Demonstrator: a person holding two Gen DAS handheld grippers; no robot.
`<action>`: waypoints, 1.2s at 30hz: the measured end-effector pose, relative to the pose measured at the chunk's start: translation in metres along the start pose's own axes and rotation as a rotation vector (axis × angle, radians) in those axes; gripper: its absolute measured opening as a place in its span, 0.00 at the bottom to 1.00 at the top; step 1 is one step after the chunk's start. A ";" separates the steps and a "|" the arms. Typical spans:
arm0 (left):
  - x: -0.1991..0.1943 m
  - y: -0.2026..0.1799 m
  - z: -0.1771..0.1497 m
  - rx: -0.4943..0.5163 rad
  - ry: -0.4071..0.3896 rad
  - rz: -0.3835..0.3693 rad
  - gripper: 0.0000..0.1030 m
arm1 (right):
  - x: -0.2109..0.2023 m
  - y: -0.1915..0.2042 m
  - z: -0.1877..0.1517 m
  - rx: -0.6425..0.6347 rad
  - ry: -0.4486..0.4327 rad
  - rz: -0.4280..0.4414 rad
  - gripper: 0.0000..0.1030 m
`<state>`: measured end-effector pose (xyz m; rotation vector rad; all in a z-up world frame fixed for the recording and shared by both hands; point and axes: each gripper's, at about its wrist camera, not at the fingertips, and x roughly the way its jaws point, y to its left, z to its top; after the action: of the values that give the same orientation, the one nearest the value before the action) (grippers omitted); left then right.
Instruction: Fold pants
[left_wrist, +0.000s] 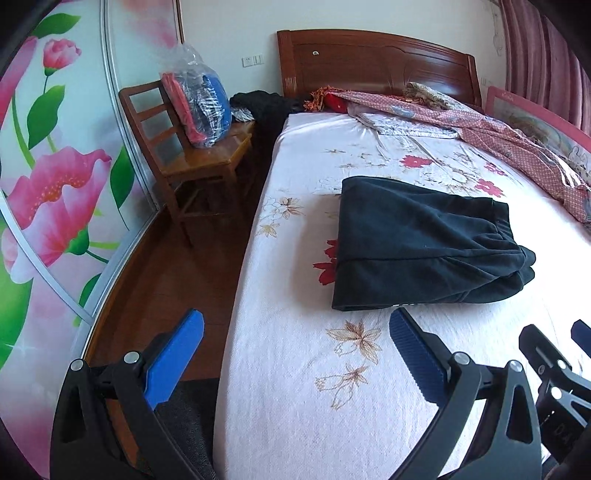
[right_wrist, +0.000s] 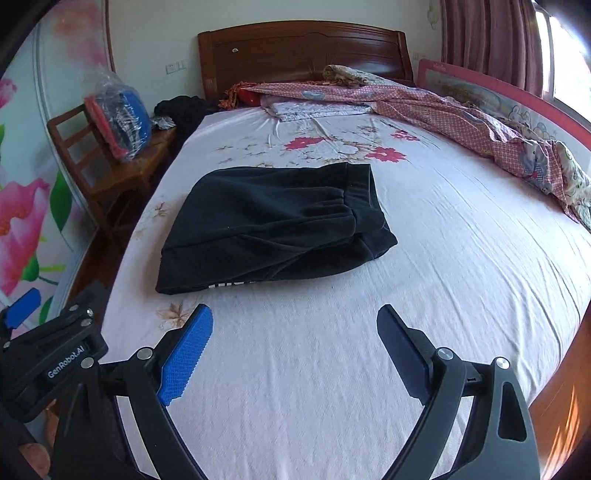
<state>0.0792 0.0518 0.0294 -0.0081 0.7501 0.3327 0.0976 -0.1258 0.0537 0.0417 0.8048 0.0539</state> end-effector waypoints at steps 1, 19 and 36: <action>-0.003 0.001 -0.002 0.000 -0.022 0.020 0.98 | 0.001 -0.001 -0.003 0.014 0.006 0.004 0.87; 0.002 -0.008 -0.007 -0.031 0.015 -0.114 0.98 | -0.002 -0.001 -0.008 0.035 0.014 0.001 0.87; 0.001 -0.011 -0.008 -0.016 0.019 -0.115 0.98 | -0.002 -0.002 -0.010 0.051 0.023 0.013 0.87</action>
<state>0.0779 0.0411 0.0216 -0.0689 0.7626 0.2292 0.0896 -0.1282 0.0479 0.0948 0.8291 0.0460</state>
